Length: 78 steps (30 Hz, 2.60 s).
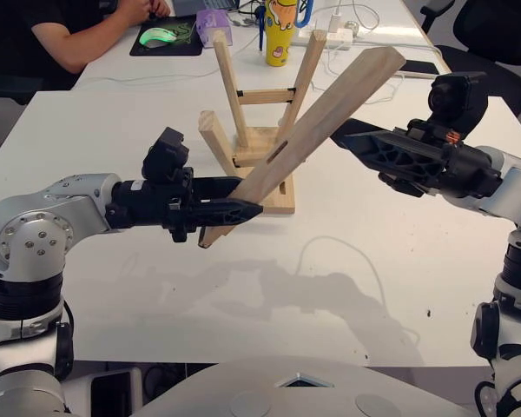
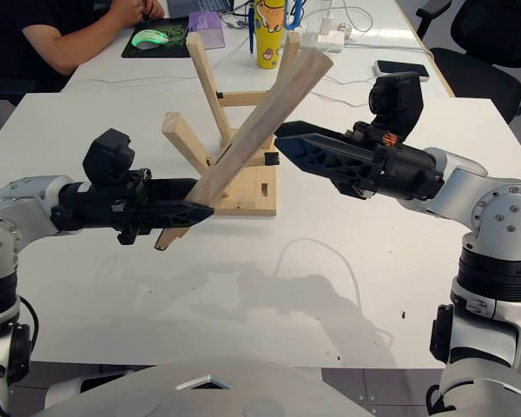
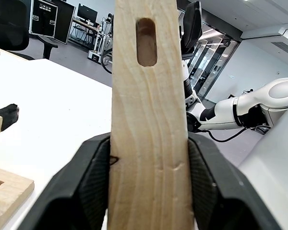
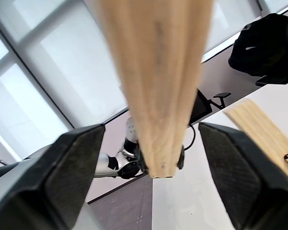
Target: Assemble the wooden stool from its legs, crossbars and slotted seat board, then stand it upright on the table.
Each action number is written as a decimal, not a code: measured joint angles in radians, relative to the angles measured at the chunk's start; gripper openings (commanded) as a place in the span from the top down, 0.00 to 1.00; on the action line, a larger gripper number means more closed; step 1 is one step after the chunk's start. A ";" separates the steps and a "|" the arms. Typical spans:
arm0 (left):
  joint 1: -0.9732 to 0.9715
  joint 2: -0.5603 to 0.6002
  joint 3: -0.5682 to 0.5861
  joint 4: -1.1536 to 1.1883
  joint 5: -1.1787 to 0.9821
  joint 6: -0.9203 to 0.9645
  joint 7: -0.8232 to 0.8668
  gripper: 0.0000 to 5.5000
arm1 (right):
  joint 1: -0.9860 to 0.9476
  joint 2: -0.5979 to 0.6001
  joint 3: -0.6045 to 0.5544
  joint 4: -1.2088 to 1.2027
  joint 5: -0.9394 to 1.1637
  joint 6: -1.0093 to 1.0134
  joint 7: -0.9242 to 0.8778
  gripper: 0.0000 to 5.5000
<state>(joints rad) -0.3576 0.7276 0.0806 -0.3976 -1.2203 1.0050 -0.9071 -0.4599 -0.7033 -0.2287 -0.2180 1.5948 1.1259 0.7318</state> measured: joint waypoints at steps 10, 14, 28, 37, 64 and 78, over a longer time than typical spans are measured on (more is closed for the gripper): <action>0.010 0.007 -0.024 0.001 0.016 0.018 -0.086 0.63 | 0.000 -0.007 0.026 0.019 -0.097 -0.001 0.055 0.34; 0.013 0.008 -0.041 0.012 0.050 0.017 -0.106 0.63 | 0.000 -0.008 0.023 0.015 -0.073 0.019 0.082 0.34; 0.049 0.007 -0.079 0.021 0.099 0.018 -0.150 0.63 | 0.000 -0.008 0.054 0.012 -0.130 0.032 0.128 0.34; 0.051 0.007 -0.082 0.016 0.099 0.025 -0.152 0.63 | 0.008 -0.008 0.062 -0.005 -0.166 0.031 0.166 0.54; 0.066 -0.034 -0.043 0.032 0.101 0.008 -0.074 0.34 | 0.038 -0.009 0.065 0.025 -0.259 0.036 0.186 0.62; 0.169 -0.044 -0.394 -0.066 0.933 -0.556 0.134 0.34 | 0.096 -0.356 0.018 0.334 -0.666 -0.160 0.494 0.62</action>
<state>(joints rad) -0.1889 0.6840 -0.3139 -0.4638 -0.2875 0.4494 -0.7734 -0.3643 -1.0596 -0.2104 0.1163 0.9291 0.9663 1.2258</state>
